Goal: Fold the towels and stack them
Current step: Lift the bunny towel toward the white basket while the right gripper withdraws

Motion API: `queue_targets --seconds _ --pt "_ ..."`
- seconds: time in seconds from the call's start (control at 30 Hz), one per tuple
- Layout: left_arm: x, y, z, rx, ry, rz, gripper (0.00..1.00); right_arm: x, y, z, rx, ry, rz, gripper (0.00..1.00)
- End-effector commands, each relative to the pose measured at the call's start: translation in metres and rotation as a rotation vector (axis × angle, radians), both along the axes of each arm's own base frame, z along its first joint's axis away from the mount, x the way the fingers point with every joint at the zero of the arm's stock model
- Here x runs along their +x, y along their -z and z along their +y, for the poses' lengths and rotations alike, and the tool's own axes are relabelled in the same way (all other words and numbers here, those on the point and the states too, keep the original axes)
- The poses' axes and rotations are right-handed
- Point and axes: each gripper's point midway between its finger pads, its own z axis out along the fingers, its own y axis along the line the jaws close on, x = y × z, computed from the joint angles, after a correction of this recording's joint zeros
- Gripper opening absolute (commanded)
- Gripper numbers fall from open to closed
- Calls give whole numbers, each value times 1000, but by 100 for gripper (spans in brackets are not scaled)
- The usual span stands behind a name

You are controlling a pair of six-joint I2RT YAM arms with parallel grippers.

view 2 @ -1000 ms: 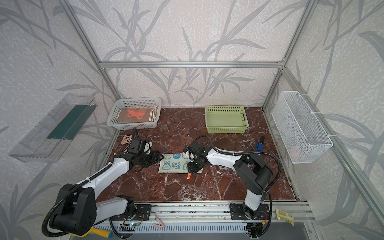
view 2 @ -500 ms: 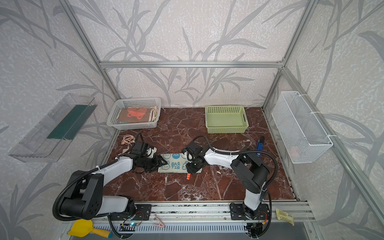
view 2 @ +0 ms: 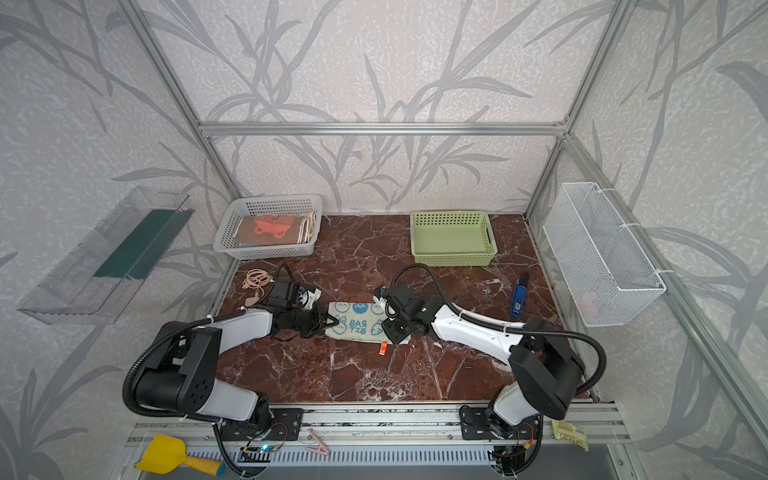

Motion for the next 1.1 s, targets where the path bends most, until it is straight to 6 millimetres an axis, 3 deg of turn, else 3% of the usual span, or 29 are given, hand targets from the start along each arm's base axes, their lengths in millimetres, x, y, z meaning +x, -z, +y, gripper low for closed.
queue_targets --seconds 0.0,0.2,0.4,0.6,0.77,0.93,1.07 --pt "25 -35 -5 25 58 -115 0 11 -18 -16 10 78 -121 41" --pt "61 -78 5 258 184 -240 0 18 -21 -49 0 183 -227 41" --pt "123 -116 27 531 273 -332 0 26 -24 -64 15 254 -266 41" --pt "188 -159 66 819 282 -387 0 39 -26 -62 6 280 -281 41" --pt "238 -190 102 1029 296 -463 0 60 -30 -55 -9 300 -289 41" --pt "272 -205 149 1132 232 -471 0 85 -29 -43 -12 314 -296 41" --pt "285 -213 183 1210 193 -482 0 100 -26 -32 -11 311 -304 41"
